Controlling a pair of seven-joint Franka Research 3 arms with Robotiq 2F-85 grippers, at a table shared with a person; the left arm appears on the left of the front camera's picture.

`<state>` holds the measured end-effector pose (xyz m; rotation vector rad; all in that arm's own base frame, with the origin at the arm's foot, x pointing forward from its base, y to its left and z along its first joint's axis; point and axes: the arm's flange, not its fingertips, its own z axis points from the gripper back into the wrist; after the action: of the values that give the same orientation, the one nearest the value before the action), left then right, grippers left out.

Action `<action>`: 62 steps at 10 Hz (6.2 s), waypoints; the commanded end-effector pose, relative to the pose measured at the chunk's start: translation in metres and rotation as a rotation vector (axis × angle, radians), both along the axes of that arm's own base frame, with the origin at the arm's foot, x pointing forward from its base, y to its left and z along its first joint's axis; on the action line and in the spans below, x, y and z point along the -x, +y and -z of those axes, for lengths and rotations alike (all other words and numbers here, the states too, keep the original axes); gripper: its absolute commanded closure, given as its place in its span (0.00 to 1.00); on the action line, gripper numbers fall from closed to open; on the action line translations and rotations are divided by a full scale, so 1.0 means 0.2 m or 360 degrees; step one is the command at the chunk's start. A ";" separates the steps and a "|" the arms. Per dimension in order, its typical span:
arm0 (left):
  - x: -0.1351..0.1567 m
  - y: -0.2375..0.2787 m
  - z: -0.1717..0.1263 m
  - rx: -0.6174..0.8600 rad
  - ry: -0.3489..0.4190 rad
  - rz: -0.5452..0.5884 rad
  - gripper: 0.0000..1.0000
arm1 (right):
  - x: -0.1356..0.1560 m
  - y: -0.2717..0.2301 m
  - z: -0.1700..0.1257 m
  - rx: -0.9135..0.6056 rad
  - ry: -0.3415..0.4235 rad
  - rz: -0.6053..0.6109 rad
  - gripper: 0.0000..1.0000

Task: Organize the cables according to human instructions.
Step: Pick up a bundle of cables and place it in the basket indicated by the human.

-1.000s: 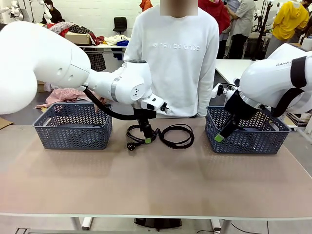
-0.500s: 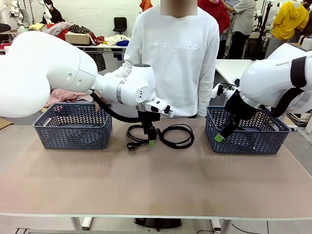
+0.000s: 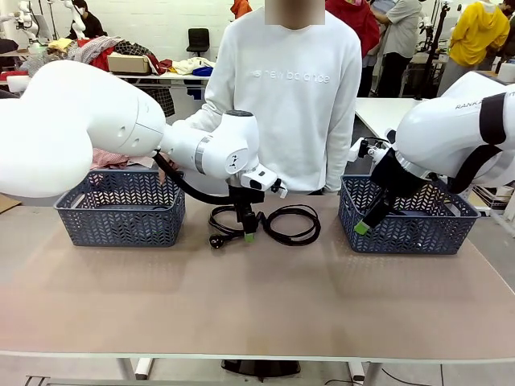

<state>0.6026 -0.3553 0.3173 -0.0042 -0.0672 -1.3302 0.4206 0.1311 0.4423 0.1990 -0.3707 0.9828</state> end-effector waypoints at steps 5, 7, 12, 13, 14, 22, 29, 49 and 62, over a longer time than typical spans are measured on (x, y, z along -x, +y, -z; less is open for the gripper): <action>-0.06 -0.03 0.04 -0.0048 -0.0019 -0.0023 0.00 | -0.01 0.01 -0.01 -0.0001 -0.0004 0.0002 0.00; -0.06 -0.03 0.05 -0.0033 -0.0003 -0.0004 0.00 | -0.01 0.01 -0.01 -0.0001 -0.0004 0.0002 0.00; -0.07 -0.03 0.04 -0.0022 0.0017 -0.0010 0.31 | -0.01 0.01 -0.01 -0.0001 -0.0004 0.0002 0.00; -0.07 -0.03 0.04 -0.0023 0.0014 -0.0016 0.34 | -0.01 0.01 -0.01 -0.0001 -0.0004 0.0002 0.00; -0.06 -0.02 0.03 -0.0021 0.0006 -0.0035 0.48 | -0.01 0.01 -0.01 -0.0001 -0.0004 0.0002 0.00; 0.01 0.03 -0.18 -0.0065 -0.0014 -0.0315 1.00 | -0.01 0.01 -0.01 -0.0001 -0.0004 0.0002 0.00; 0.20 0.09 -0.77 -0.0036 -0.0124 0.0088 1.00 | -0.01 0.01 -0.01 -0.0001 -0.0004 0.0002 0.00; 0.41 0.95 -1.04 -0.0151 -0.0264 0.0483 0.85 | -0.01 0.01 -0.01 -0.0001 -0.0004 0.0002 0.00; 0.26 1.40 -0.81 -0.0156 -0.0284 0.0589 0.85 | -0.01 0.01 -0.01 -0.0001 -0.0004 0.0002 0.00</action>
<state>0.5443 -0.0757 0.4734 0.1903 -0.1393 -1.6861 0.4205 0.1318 0.4426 0.1999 -0.3712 0.9845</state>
